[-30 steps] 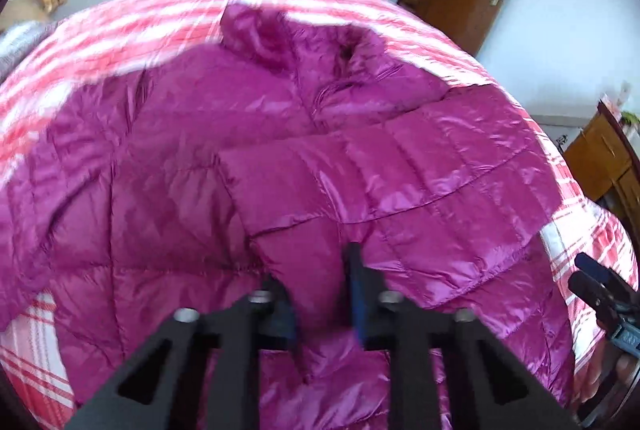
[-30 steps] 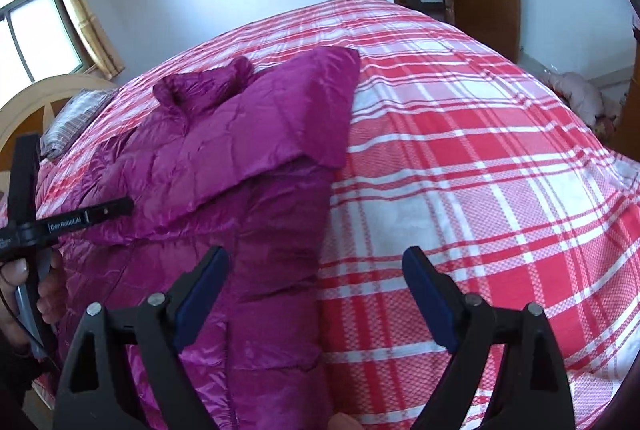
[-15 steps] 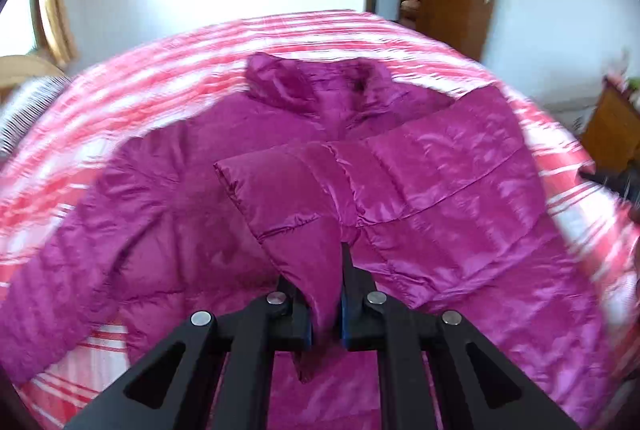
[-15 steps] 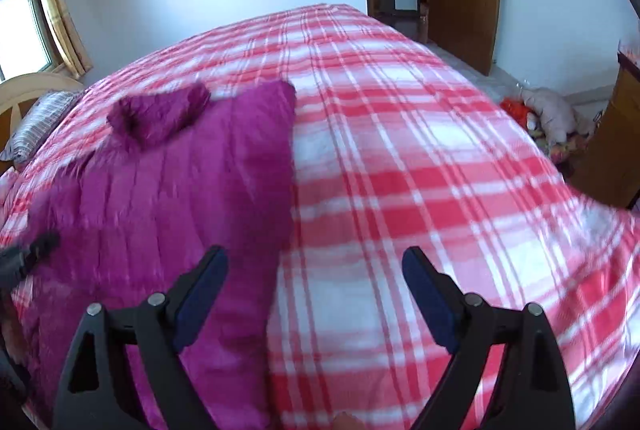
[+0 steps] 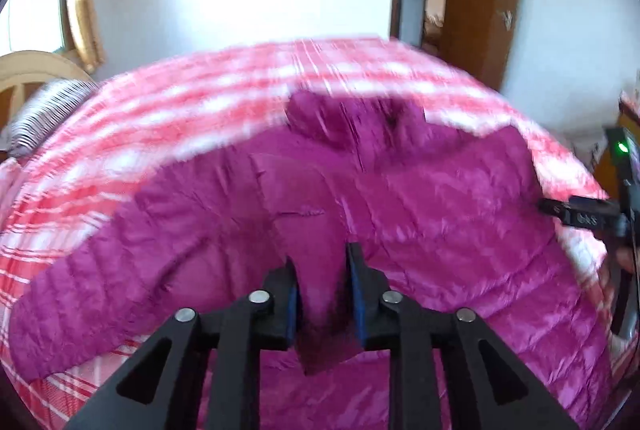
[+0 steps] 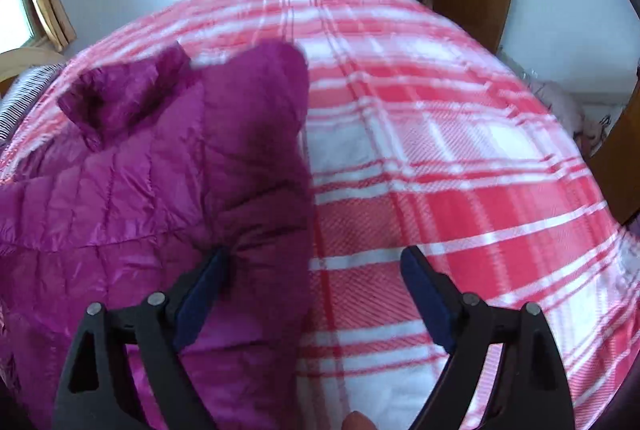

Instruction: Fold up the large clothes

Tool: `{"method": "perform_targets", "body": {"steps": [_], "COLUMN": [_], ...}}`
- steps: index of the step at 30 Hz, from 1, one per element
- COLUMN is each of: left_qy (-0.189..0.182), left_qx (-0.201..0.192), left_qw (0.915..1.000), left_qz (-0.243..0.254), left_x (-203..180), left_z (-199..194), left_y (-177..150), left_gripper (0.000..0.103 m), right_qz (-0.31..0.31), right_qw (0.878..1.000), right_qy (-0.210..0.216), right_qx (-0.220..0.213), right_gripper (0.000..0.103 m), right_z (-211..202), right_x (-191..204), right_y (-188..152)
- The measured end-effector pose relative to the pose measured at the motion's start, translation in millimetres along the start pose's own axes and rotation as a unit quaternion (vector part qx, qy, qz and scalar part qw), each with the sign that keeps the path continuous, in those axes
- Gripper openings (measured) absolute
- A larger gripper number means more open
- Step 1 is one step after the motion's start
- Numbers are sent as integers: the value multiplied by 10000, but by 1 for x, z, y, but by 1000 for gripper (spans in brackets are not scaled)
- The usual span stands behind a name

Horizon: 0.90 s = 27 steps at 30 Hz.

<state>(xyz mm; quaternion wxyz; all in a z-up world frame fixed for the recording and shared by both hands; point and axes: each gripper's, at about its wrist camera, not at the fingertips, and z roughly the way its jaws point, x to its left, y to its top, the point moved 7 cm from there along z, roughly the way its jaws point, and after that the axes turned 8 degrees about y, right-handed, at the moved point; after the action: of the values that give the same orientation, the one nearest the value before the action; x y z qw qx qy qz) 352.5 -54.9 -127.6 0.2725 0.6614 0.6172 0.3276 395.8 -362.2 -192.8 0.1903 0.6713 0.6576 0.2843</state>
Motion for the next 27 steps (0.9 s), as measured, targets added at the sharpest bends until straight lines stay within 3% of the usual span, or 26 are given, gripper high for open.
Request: {"method": "perform_targets", "body": {"steps": [3, 4, 5, 6, 8, 12, 16, 19, 27], "left_qy": [347, 262, 72, -75, 21, -17, 401, 298, 283], "left_qx": [-376, -402, -318, -178, -188, -222, 171, 591, 537], "left_qw": [9985, 9985, 9993, 9998, 9996, 9979, 9937, 9941, 9942], "left_qz": [-212, -260, -201, -55, 188, 611, 1035, 861, 890], "left_x": [5, 3, -4, -13, -26, -48, -52, -47, -51], "left_z": [-14, -15, -13, -10, -9, 3, 59, 85, 90], "left_y": [18, 19, 18, 14, 8, 6, -6, -20, -32], "left_gripper": [52, 69, 72, 72, 72, 73, 73, 73, 75], "right_qz": [-116, -198, -301, -411, -518, -172, -45, -61, -320], "right_qw": [9977, 9971, 9964, 9956, 9942, 9930, 9951, 9960, 9973], "right_qy": [243, 259, 312, 475, 726, 1094, 987, 883, 655], "right_qx": [-627, -693, -726, -695, -602, -402, 6, 119, 94], "right_gripper": [88, 82, 72, 68, 55, 55, 55, 55, 56], "right_z": [-33, -37, -38, -35, -22, 21, 48, 55, 60], "right_x": [10, 16, 23, 32, 43, 38, 39, 35, 34], "right_y": [21, 26, 31, 33, 37, 43, 31, 21, 11]}}
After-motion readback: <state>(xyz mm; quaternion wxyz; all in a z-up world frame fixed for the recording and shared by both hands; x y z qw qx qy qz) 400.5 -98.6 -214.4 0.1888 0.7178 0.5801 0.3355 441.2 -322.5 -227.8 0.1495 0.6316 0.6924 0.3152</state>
